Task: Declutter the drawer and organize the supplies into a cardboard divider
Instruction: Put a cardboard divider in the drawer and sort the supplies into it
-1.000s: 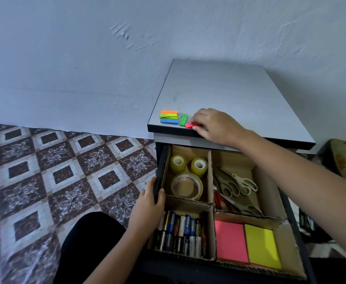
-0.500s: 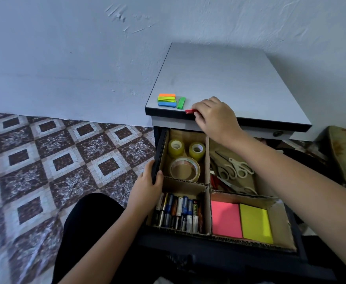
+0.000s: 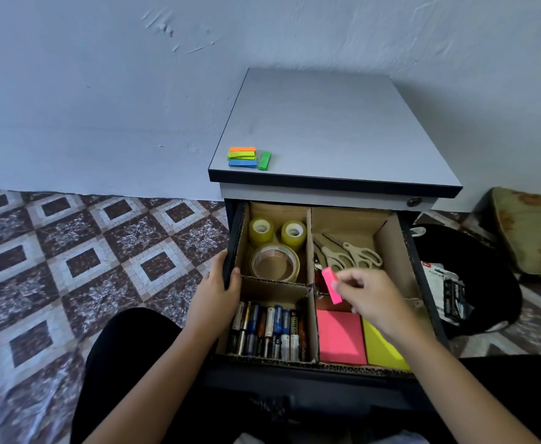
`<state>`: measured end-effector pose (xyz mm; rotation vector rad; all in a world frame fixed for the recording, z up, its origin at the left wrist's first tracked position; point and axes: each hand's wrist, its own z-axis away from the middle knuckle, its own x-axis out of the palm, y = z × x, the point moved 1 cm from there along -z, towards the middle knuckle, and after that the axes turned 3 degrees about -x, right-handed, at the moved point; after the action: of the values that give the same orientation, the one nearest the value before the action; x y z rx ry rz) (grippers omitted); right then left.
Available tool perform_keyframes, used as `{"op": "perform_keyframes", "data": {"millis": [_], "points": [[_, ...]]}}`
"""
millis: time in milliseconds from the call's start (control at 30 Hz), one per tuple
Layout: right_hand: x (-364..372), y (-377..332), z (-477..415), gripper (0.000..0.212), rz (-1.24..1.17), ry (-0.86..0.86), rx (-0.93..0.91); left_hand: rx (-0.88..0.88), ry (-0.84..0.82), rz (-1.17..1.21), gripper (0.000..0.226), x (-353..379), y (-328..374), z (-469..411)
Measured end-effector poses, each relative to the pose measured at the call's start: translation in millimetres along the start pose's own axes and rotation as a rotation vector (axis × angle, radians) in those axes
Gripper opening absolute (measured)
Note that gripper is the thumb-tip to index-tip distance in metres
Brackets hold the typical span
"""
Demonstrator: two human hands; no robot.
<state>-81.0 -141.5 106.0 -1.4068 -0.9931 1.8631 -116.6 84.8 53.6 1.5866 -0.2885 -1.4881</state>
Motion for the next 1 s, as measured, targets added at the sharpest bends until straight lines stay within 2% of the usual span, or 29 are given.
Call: {"op": "perform_keyframes", "data": {"millis": [167, 300, 467, 633, 1000], "points": [[14, 24, 13, 0.023, 0.134, -0.122, 0.176, -0.008, -0.004, 0.0, 0.049, 1, -4, -2], [27, 31, 7, 0.028, 0.149, -0.107, 0.242, -0.02, -0.007, 0.003, 0.05, 1, -5, -2], [38, 33, 7, 0.012, 0.178, -0.037, 0.241, -0.017, -0.01, 0.004, 0.049, 2, -5, -4], [44, 36, 10, 0.015, 0.264, 0.008, 0.303, -0.01, -0.009, 0.003, 0.048, 3, -7, -4], [44, 35, 14, 0.018, 0.371, 0.021, 0.279, -0.013, -0.01, 0.029, 0.05, 2, -2, -1]]}}
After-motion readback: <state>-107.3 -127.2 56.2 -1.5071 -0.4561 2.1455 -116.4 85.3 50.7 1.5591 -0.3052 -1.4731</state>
